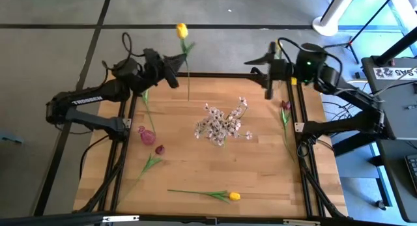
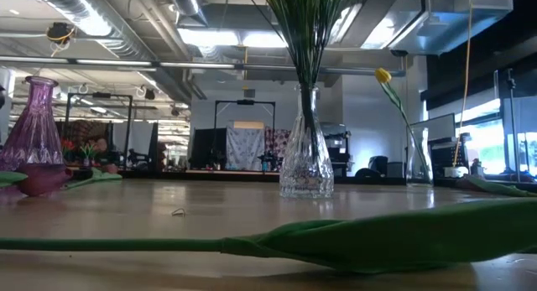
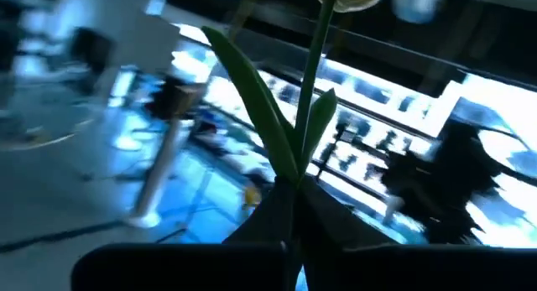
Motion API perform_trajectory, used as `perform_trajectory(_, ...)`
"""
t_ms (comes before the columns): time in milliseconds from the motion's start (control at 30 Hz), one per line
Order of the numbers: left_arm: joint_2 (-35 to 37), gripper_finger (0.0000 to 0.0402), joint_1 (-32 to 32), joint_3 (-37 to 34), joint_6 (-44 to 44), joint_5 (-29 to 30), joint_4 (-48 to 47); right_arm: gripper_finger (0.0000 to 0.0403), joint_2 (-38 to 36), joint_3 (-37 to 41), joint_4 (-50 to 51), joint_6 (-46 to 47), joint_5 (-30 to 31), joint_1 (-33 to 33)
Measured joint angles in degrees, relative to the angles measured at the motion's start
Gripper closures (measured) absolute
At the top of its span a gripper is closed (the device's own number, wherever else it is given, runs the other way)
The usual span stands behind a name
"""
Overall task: Sort flowers into vase by color
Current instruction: Put the top yellow tulip into the top transparent vase
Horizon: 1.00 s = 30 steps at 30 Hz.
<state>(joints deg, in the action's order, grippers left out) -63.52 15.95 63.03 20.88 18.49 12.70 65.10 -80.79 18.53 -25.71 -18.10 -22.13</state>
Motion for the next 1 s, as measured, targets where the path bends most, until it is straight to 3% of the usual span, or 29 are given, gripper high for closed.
perform_trajectory(167, -6.0, 0.0401, -2.7, 6.8, -4.5, -7.6, 0.0, 0.0139, 5.1, 0.0, -15.8, 3.0, -6.2, 0.6)
perform_trajectory(300, -10.0, 0.0401, -4.4, 10.3, -7.6, -11.7, 0.2, 0.0144, 8.1, 0.0, -26.5, 9.4, -6.6, 0.8)
perform_trajectory(533, -16.0, 0.0401, -4.9, 13.1, -12.2, -15.2, 1.2, 0.0193, 13.0, 0.0, -39.7, 20.4, -10.1, 0.8)
perform_trajectory(833, -18.4, 0.0401, -5.5, 13.2, -17.5, -15.0, 3.2, 0.0281, 15.4, -0.1, -40.9, 22.7, -11.2, 0.8)
perform_trajectory(1000, -18.5, 0.0394, -5.5, 13.2, -17.4, -13.8, 3.7, 0.0354, 15.5, -0.1, -38.9, 22.5, -10.5, 0.8)
